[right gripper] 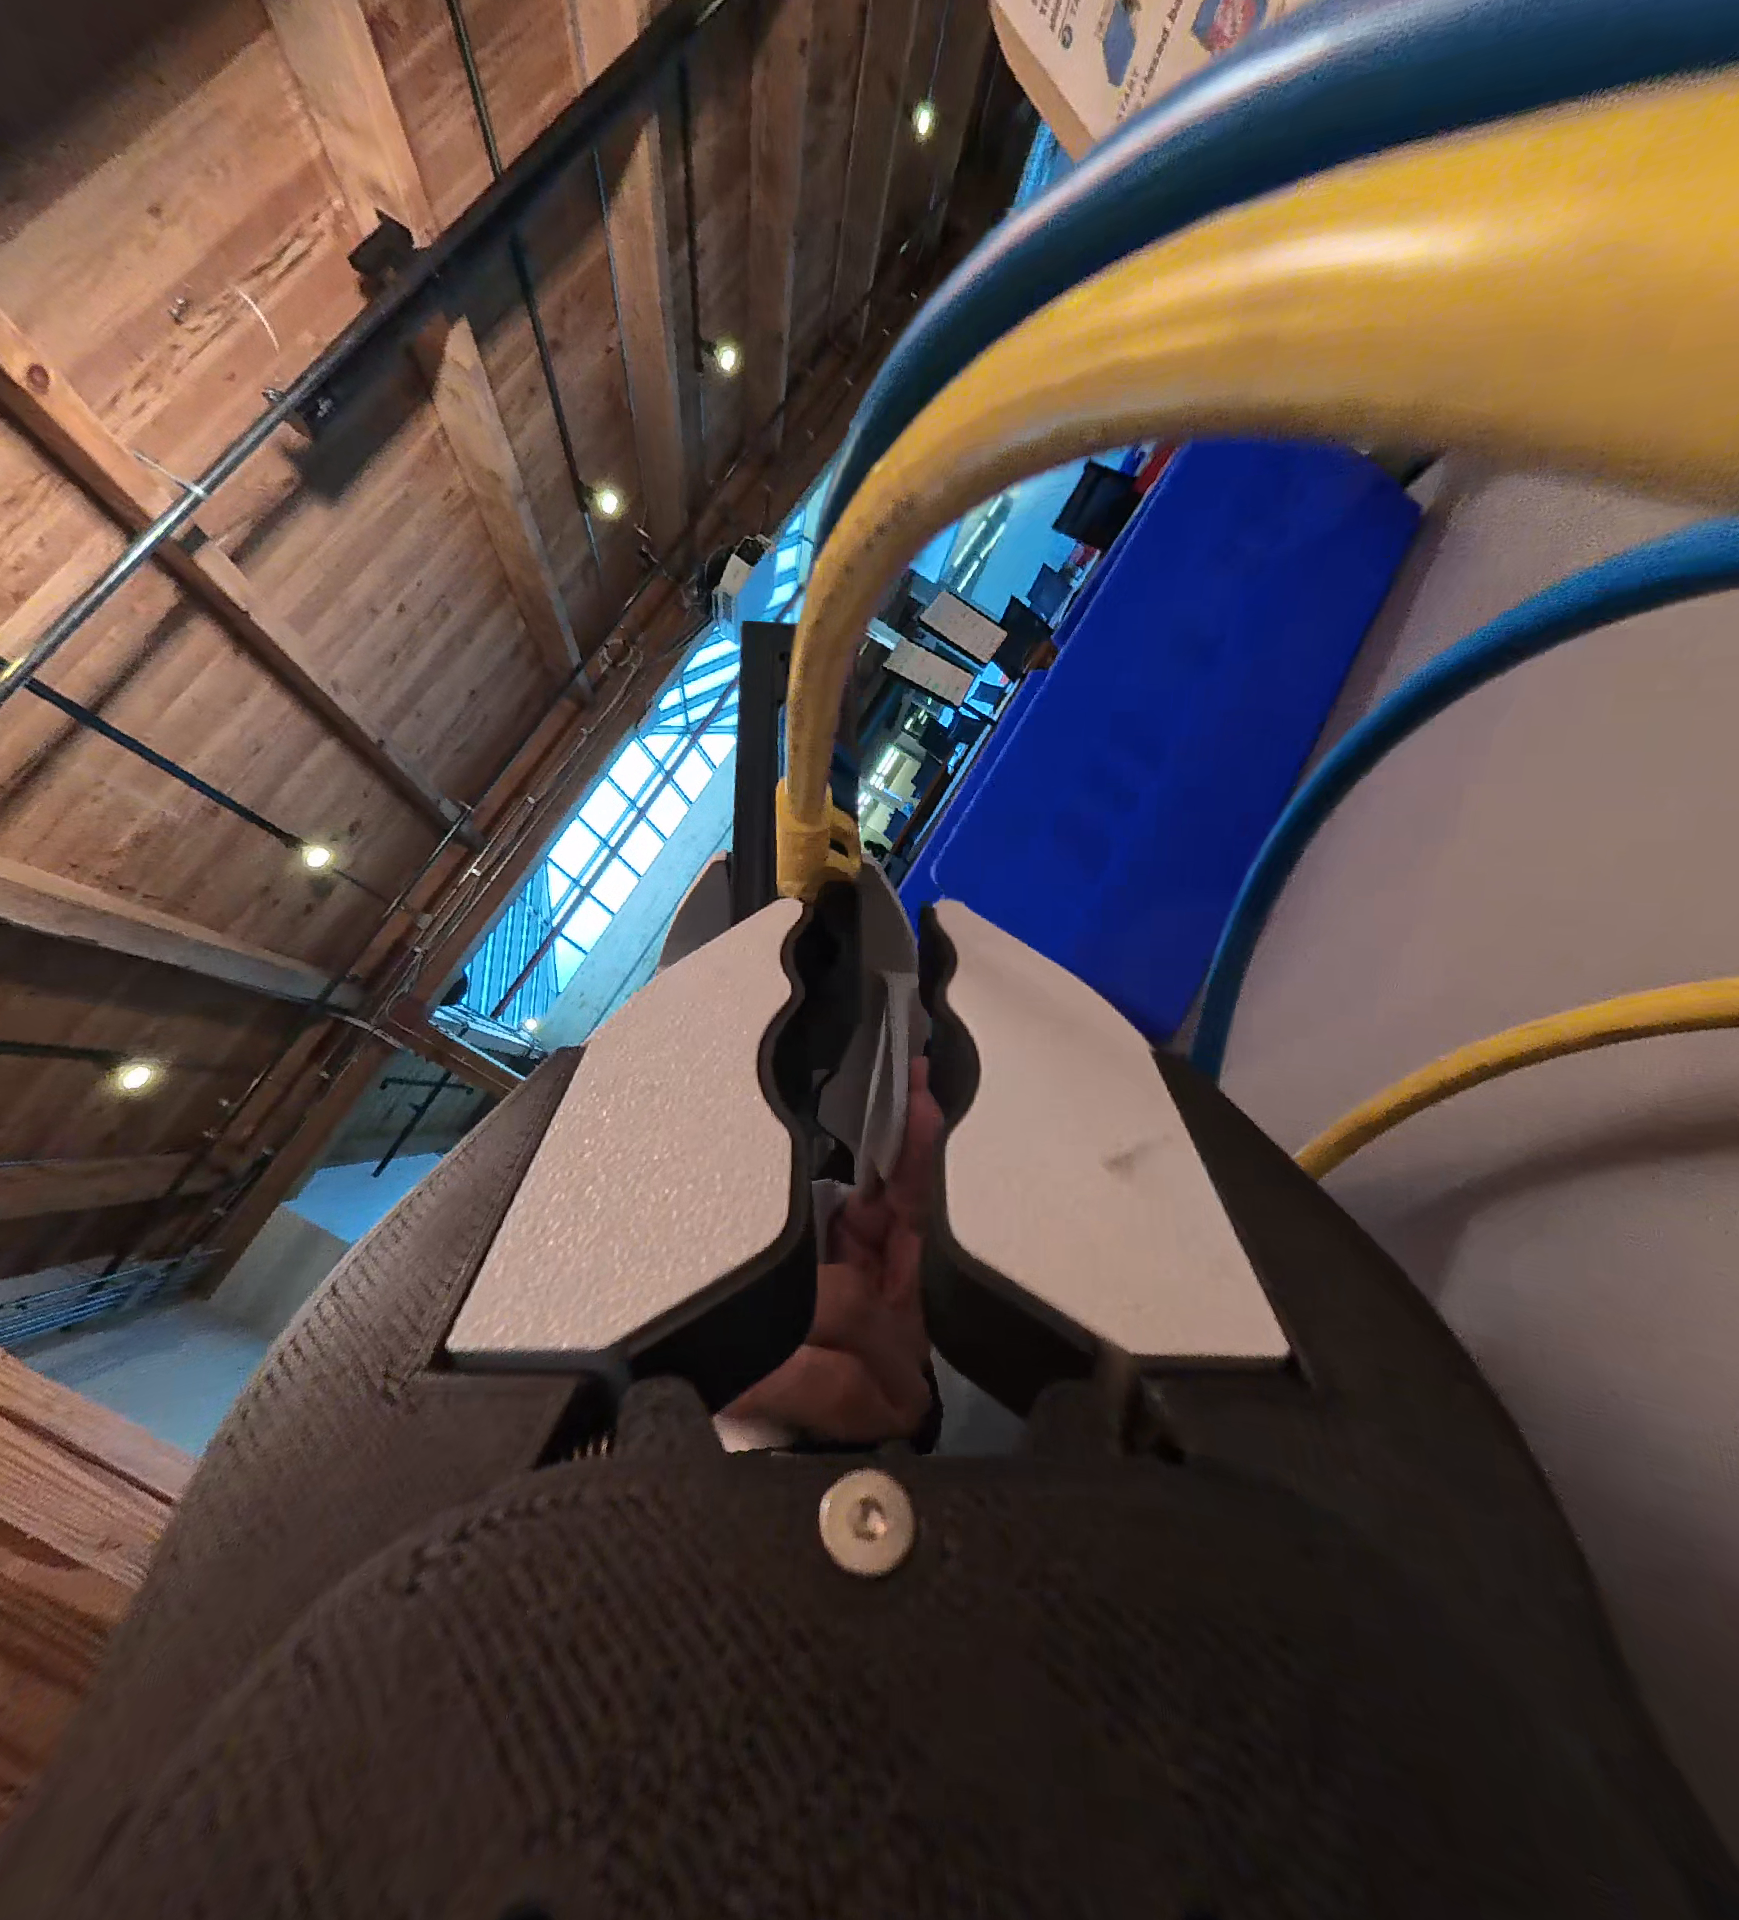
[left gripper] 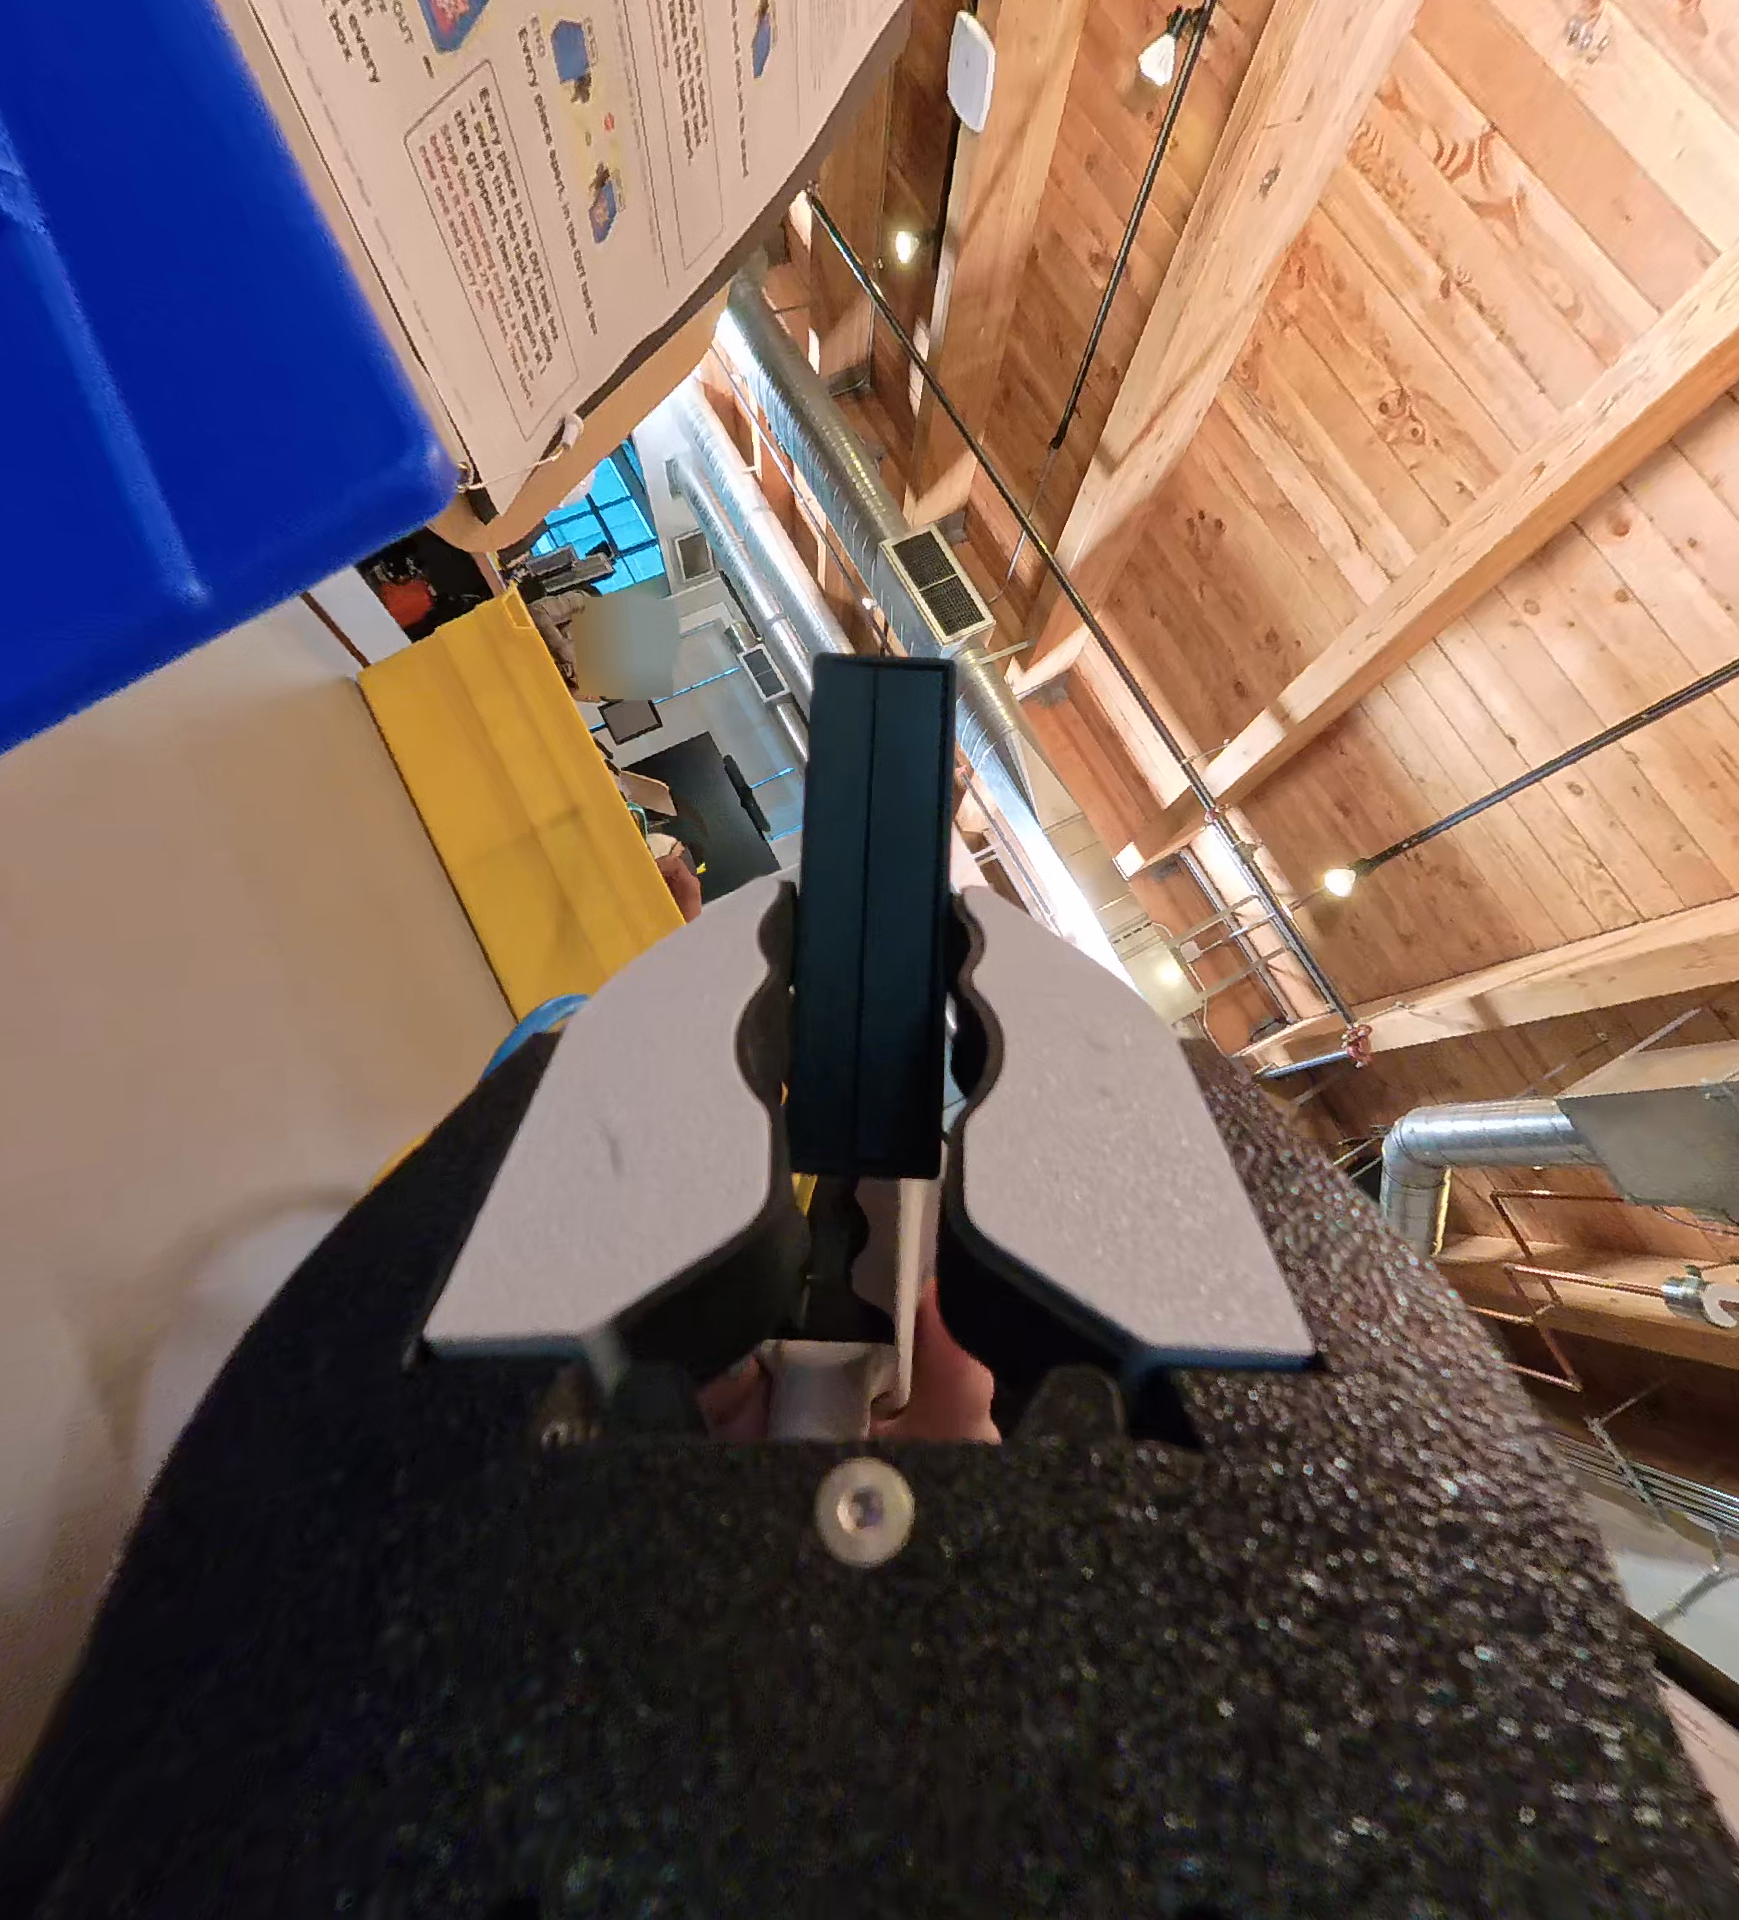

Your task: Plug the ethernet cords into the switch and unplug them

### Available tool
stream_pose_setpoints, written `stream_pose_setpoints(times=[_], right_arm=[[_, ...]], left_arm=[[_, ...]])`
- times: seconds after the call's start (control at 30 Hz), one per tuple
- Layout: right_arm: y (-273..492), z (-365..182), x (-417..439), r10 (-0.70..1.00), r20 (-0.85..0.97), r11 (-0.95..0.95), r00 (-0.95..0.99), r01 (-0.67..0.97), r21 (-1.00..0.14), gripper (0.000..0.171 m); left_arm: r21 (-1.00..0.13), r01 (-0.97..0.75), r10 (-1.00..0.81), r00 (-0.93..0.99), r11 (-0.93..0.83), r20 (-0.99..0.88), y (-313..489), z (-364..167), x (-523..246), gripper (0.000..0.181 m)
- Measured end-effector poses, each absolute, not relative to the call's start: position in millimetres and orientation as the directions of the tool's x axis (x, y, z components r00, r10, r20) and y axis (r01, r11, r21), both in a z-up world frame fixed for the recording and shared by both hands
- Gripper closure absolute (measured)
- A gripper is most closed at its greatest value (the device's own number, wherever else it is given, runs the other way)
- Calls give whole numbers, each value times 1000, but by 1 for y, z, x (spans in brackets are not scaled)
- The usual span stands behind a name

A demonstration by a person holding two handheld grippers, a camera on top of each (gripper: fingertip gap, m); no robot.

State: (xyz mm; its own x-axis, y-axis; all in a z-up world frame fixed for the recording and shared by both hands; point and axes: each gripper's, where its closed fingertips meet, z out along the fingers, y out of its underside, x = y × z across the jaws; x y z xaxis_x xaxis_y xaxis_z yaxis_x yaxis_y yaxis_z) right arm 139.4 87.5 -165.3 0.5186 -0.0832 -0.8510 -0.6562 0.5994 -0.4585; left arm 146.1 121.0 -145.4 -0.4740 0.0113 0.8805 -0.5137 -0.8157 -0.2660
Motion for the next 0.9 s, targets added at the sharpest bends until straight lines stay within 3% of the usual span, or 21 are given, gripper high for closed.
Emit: stream_pose_setpoints(times=[0.17, 0.43, 0.6, 0.73, 0.9], right_arm=[[89, -161, 135, -100, -831, 612, 547, -625, -485, 141], [86, -159, 141, -61, -847, 651, 527, -623, -434, 140], [86, -162, 140, -61, -850, 650, 524, -625, -432, 156], [83, -159, 139, -24, -850, 685, 526, -611, -397, 157], [82, -158, 140, -105, -820, 670, 563, -569, -476, 157]], left_arm=[[-248, -510, 20, -463, -823, 886, 125, -148, 148, 155], [-256, -525, 22, -465, -812, 885, 119, -150, 147, 155], [-245, -515, 23, -460, -821, 888, 120, -151, 148, 155], [-258, -519, 16, -466, -815, 885, 117, -148, 146, 154], [-257, -520, 18, -465, -815, 885, 115, -149, 145, 154]])
